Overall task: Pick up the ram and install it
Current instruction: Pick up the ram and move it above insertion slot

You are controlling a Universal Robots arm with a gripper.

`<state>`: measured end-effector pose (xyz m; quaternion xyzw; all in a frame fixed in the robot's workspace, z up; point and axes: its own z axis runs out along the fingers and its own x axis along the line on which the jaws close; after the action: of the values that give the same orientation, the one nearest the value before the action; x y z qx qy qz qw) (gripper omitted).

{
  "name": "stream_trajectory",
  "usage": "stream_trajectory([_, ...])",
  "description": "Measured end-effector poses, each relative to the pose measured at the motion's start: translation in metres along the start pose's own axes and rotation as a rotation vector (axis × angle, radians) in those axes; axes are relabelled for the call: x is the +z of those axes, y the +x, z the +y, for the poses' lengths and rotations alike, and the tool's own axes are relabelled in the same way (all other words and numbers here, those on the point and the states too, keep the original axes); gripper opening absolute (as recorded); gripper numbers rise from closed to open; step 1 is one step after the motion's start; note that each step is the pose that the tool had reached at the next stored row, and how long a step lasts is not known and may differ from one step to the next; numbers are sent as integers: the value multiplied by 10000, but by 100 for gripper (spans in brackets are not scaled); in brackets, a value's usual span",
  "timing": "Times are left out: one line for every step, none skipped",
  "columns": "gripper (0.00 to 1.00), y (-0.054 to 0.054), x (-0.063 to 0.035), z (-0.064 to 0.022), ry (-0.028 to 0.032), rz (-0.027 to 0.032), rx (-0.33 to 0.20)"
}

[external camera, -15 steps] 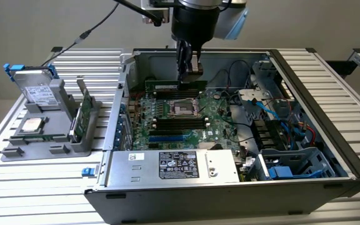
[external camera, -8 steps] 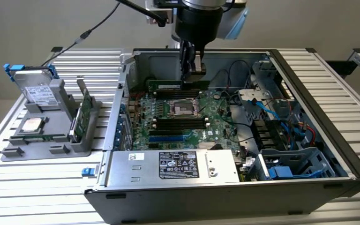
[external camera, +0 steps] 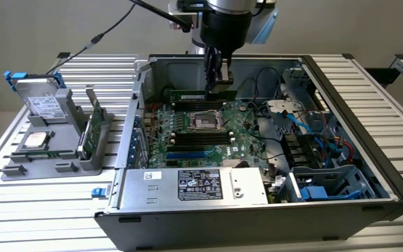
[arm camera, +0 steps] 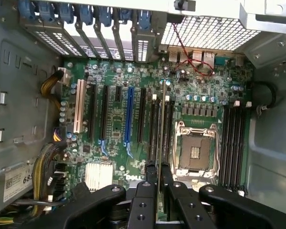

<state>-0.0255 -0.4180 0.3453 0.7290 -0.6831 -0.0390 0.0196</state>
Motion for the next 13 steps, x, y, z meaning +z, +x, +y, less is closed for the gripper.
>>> stream_trajectory([15,-19,16,-9,0,0,1])
stream_trajectory([15,-36,30,-17,0,1,2])
stream_trajectory([15,-54,45,-25,-1,1,3])
stream_trajectory([15,-71,61,-33,0,0,5])
stream_trajectory([15,-87,74,-41,0,0,6])
stream_trajectory([15,-102,89,-50,0,0,8])
stream_trajectory([15,-116,103,-57,0,-1,14])
stream_trajectory([15,-128,117,-66,0,-1,20])
stream_trajectory([15,-142,131,-75,1,-2,25])
stream_trajectory([15,-153,144,-84,2,-4,30])
stream_trajectory([15,-165,157,-93,2,-4,37])
stream_trajectory([15,-177,169,-100,2,-4,43])
stream_trajectory([15,-192,182,-108,2,-4,46])
